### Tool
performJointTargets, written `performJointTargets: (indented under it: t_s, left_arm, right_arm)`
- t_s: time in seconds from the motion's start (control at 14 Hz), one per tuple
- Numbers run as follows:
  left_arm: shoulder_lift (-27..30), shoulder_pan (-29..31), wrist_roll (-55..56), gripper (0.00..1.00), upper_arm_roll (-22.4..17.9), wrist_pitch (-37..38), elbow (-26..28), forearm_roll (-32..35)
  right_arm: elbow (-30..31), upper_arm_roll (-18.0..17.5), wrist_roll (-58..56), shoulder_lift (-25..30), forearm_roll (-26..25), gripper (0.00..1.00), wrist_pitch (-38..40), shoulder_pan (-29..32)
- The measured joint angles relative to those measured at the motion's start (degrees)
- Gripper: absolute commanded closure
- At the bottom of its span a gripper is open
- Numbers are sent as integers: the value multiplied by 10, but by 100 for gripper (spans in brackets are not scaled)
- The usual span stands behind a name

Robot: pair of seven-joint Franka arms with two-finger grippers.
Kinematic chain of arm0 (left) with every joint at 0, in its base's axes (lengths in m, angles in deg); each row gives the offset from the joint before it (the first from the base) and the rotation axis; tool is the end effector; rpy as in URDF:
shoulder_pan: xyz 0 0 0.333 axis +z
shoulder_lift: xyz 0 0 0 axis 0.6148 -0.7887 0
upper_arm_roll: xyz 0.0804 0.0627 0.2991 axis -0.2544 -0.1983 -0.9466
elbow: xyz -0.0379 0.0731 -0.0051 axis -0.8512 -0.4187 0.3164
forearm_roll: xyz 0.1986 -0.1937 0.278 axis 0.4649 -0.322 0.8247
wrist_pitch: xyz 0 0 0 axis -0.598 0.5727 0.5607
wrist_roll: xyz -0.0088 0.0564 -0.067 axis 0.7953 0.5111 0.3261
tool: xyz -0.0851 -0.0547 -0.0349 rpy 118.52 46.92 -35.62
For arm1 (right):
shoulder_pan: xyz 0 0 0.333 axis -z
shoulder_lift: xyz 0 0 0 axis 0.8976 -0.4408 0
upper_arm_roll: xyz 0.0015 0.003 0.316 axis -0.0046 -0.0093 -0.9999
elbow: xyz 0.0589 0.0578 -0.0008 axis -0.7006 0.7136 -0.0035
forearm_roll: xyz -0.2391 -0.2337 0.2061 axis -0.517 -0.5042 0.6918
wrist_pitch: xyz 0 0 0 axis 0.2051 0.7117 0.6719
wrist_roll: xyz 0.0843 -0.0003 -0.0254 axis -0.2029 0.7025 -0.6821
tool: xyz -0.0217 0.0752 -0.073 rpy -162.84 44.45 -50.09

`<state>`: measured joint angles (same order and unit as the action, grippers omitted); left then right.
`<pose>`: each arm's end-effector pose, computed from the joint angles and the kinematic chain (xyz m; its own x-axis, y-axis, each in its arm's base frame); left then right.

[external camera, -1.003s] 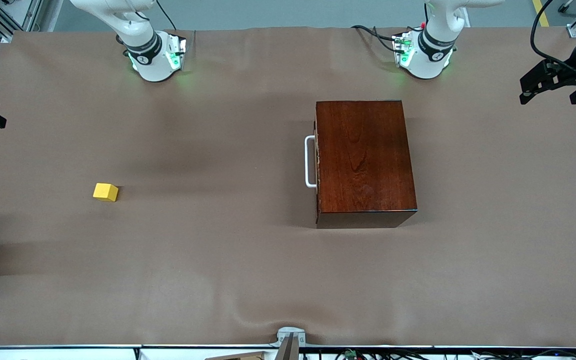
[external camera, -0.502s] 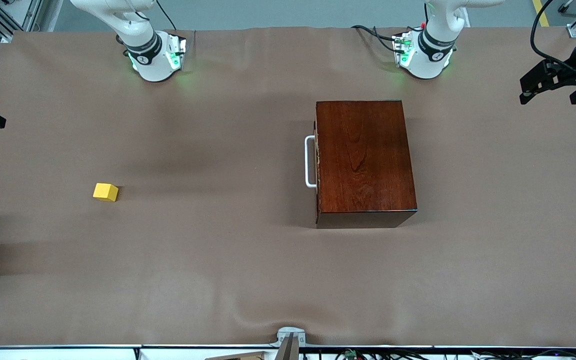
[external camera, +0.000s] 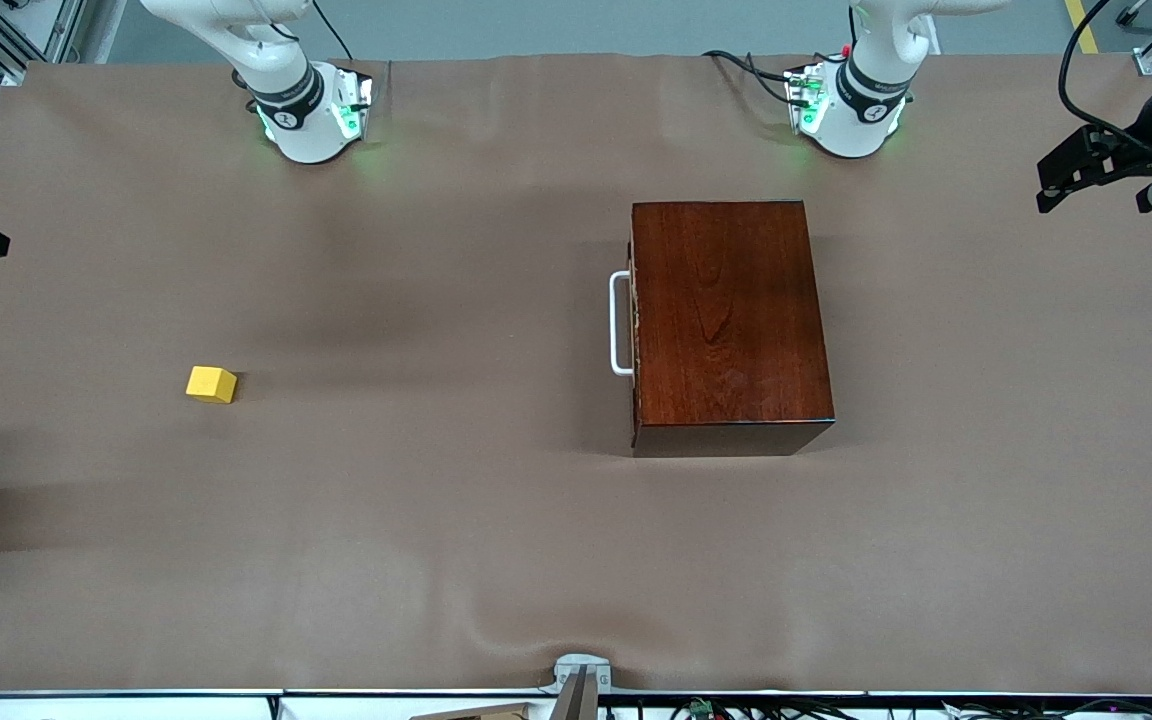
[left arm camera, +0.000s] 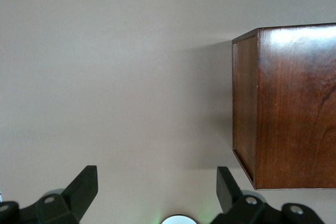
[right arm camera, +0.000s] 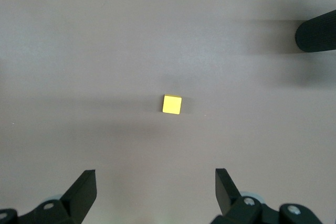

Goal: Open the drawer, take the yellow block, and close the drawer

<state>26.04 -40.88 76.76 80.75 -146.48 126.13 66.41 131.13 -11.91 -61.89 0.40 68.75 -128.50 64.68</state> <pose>0.5038 -0.0378 0.6610 0.9980 -0.0622 -0.0120 -0.0628 -0.9965 -0.0554 0.5406 -0.0787 0.6606 0.9981 0.0623 0.0017 0.0623 -0.9981 0.0016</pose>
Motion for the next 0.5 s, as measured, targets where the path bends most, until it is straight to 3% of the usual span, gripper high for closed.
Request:
performJointTargets:
  t_s: [0.5]
  left_arm:
    - [-3, 11, 7, 0, 34, 0, 6, 0]
  right_arm:
    - [0, 0, 0, 0, 0, 0, 0, 0]
